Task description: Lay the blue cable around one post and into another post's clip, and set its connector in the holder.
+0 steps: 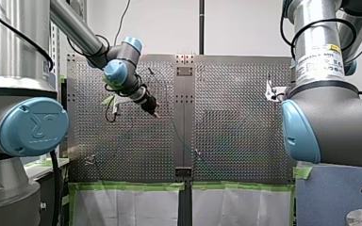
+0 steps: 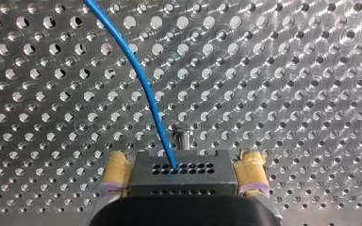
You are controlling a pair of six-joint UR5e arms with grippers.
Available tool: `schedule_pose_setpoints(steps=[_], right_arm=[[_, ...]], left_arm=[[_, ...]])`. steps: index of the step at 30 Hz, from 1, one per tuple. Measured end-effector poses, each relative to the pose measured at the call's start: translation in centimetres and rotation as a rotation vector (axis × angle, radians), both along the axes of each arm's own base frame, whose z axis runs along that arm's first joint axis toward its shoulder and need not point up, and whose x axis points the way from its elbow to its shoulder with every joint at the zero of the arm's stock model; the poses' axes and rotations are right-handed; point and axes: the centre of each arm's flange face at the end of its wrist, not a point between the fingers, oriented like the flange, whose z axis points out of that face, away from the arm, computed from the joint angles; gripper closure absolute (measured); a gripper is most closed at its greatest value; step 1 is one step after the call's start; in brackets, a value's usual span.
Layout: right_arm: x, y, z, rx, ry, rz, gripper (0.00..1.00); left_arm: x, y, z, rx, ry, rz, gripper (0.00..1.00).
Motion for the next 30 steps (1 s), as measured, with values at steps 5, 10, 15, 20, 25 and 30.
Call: schedule_pose_setpoints(steps=[5, 10, 15, 20, 25, 30], right_arm=[[0.0, 0.0, 0.0, 0.0, 0.0, 0.0, 0.0], [0.0, 0.0, 0.0, 0.0, 0.0, 0.0, 0.0], [0.0, 0.0, 0.0, 0.0, 0.0, 0.0, 0.0], [0.0, 0.0, 0.0, 0.0, 0.0, 0.0, 0.0], [0.0, 0.0, 0.0, 0.0, 0.0, 0.0, 0.0], [0.0, 0.0, 0.0, 0.0, 0.0, 0.0, 0.0]], left_arm=[[-0.6, 0.7, -2.4, 0.025, 0.009, 0.041, 0.0], [-1.2, 1.5, -5.0, 0.065, 0.024, 0.076, 0.0], [-2.0, 2.5, -8.2, 0.102, 0.056, 0.123, 0.0], [-3.1, 3.2, -10.6, 0.112, 0.081, 0.151, 0.0], [-4.3, 3.9, -12.0, 0.113, 0.084, 0.157, 0.0], [-5.8, 4.5, -13.3, 0.111, 0.085, 0.154, 0.0]])
